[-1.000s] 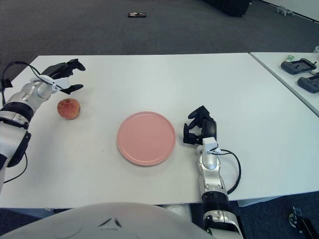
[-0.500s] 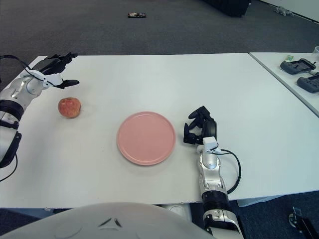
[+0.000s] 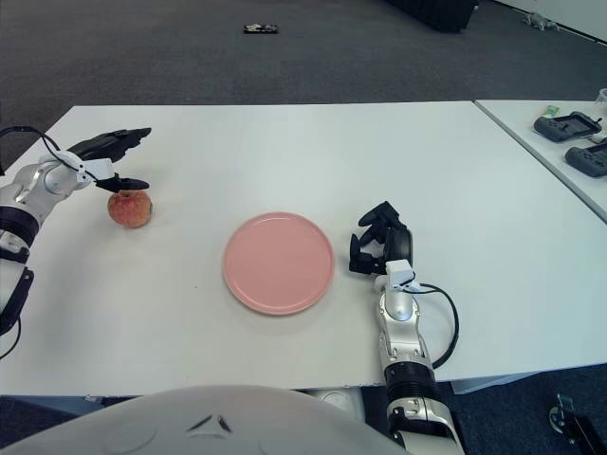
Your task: Put the apple into the plate.
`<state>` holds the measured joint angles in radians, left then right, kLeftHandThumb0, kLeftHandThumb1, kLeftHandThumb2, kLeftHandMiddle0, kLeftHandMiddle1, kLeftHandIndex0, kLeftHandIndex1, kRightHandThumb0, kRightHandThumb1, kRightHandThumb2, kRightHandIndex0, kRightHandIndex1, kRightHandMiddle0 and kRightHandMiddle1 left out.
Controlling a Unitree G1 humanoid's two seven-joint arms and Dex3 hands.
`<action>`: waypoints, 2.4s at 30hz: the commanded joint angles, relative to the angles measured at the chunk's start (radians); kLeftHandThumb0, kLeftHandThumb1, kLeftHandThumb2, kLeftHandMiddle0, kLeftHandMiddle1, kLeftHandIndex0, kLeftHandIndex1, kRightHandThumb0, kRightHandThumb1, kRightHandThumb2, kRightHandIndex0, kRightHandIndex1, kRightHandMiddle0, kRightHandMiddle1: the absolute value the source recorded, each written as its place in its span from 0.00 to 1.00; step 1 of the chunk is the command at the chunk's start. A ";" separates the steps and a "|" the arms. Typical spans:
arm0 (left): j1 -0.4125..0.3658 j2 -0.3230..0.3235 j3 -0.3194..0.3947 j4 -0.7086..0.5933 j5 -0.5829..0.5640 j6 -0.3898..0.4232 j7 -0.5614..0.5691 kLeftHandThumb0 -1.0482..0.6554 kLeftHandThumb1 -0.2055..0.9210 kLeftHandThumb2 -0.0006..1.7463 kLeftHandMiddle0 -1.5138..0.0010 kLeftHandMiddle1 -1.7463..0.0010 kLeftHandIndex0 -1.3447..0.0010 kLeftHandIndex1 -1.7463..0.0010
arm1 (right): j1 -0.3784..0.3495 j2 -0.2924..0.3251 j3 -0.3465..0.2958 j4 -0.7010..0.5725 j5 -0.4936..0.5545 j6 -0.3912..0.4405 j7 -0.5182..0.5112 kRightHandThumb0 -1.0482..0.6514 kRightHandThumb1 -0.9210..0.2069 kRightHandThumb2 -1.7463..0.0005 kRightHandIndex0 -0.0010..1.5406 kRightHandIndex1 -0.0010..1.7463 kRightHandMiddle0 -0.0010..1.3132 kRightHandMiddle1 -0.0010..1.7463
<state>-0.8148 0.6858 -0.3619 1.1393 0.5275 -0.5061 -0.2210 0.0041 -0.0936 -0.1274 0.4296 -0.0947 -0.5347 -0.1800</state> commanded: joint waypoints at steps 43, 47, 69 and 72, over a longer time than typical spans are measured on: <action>0.060 -0.101 -0.084 0.112 0.060 0.097 -0.097 0.03 0.76 0.17 1.00 1.00 1.00 1.00 | 0.042 0.022 0.001 0.007 0.015 -0.041 -0.004 0.61 0.62 0.17 0.44 1.00 0.34 1.00; 0.058 -0.136 -0.104 0.140 0.083 0.124 -0.048 0.03 0.77 0.17 1.00 1.00 1.00 1.00 | 0.047 0.018 0.000 0.001 0.007 -0.024 -0.007 0.61 0.60 0.19 0.44 0.99 0.33 1.00; 0.069 -0.208 -0.104 0.178 0.073 0.159 0.074 0.02 0.84 0.18 1.00 1.00 1.00 1.00 | 0.052 0.019 -0.003 0.009 0.021 -0.100 0.004 0.61 0.76 0.07 0.52 1.00 0.43 1.00; 0.070 -0.214 -0.109 0.183 0.081 0.163 0.078 0.02 0.85 0.19 1.00 1.00 1.00 1.00 | 0.053 0.018 -0.003 0.009 0.019 -0.104 0.005 0.61 0.72 0.10 0.50 1.00 0.41 1.00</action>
<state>-0.7964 0.5159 -0.4518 1.2951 0.5951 -0.3486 -0.1173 0.0231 -0.0850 -0.1299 0.4105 -0.0826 -0.6202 -0.1780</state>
